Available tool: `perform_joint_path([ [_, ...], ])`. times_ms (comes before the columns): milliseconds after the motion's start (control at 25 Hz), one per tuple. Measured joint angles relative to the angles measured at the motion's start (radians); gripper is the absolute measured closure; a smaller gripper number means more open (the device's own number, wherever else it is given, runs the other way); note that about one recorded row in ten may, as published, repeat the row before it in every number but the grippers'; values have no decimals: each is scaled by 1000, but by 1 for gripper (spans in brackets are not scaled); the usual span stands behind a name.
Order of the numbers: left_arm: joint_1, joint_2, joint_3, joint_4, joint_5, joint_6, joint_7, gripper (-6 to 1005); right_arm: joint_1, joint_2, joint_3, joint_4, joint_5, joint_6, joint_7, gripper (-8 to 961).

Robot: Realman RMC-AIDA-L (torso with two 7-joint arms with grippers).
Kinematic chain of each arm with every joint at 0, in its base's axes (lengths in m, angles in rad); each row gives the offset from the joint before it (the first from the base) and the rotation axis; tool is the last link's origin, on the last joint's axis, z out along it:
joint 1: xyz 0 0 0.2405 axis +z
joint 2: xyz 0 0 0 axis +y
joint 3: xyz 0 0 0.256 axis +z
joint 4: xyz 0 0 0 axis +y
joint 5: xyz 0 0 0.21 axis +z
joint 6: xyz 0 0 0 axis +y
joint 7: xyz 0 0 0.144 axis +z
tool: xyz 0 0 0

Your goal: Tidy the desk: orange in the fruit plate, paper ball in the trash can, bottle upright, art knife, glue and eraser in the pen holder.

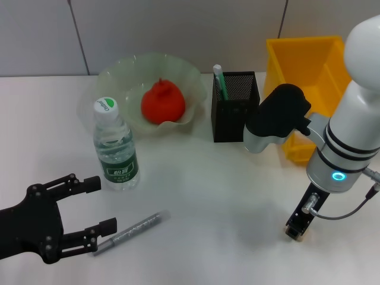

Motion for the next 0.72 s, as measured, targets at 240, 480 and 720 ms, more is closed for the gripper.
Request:
perform_joint_path([
  [240, 0, 0, -2, 0, -2, 0, 2, 201, 5, 0, 3, 8, 0, 0, 0, 670],
  [480, 2, -1, -19, 0, 0, 0, 6, 201, -3, -6, 60, -126, -7, -55, -1, 720],
  [720, 4, -1, -27, 0, -4, 4, 7, 205, -4, -9, 213, -372, -65, -70, -15, 719],
])
